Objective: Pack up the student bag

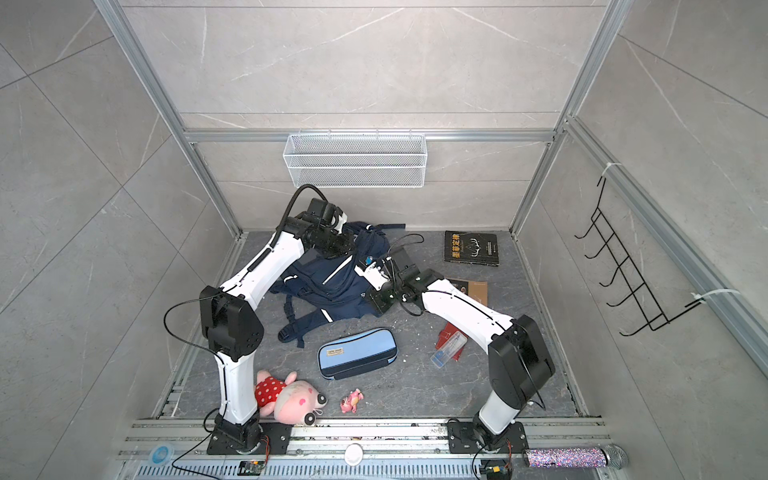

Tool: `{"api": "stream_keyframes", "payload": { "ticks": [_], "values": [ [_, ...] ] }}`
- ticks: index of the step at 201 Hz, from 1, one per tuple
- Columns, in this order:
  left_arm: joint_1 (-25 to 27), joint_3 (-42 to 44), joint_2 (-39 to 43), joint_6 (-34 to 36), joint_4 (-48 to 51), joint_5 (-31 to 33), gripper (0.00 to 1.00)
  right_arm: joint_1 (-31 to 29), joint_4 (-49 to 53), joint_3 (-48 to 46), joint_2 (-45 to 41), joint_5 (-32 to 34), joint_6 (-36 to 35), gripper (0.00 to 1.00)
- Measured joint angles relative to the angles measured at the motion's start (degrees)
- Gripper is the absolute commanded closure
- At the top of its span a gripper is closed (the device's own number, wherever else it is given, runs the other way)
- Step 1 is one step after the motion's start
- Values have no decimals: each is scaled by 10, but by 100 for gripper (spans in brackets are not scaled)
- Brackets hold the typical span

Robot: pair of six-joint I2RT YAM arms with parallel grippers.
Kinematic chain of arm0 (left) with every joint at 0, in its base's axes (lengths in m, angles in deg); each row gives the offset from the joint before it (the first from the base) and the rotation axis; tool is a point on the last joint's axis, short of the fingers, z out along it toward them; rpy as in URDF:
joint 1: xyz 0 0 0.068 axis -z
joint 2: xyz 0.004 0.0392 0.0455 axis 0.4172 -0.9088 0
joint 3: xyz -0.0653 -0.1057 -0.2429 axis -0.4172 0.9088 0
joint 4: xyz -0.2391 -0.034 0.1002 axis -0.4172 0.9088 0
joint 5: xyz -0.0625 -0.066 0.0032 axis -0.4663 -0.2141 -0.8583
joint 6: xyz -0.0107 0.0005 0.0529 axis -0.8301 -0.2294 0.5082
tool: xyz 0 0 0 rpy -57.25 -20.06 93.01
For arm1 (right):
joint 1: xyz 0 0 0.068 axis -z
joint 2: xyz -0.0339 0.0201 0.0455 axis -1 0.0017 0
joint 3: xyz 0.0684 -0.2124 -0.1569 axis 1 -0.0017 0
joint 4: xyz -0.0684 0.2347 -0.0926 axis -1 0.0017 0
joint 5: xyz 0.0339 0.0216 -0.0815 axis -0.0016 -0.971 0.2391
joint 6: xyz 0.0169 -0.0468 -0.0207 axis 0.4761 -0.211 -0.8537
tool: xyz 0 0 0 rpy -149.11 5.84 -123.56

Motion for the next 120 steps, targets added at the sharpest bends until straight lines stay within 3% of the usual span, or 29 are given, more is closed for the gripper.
{"api": "stream_keyframes", "payload": {
  "ticks": [16, 32, 45, 86, 120],
  "values": [
    [-1, 0, -5, -15, -7, -13, 100, 11, -49, -53, -23, -4, 45, 100],
    [-1, 11, -5, -11, -21, -19, 55, 33, -82, -97, -40, -10, 81, 100],
    [-1, 35, 4, 1, -48, -22, 31, 53, -86, -117, -49, -20, 97, 100],
    [0, 176, 94, 145, -74, -7, 27, 121, -75, -126, -50, -49, 114, 100],
    [51, 250, 136, 300, -45, 54, 28, 150, -45, -97, -47, -54, 107, 100]
  ]
}}
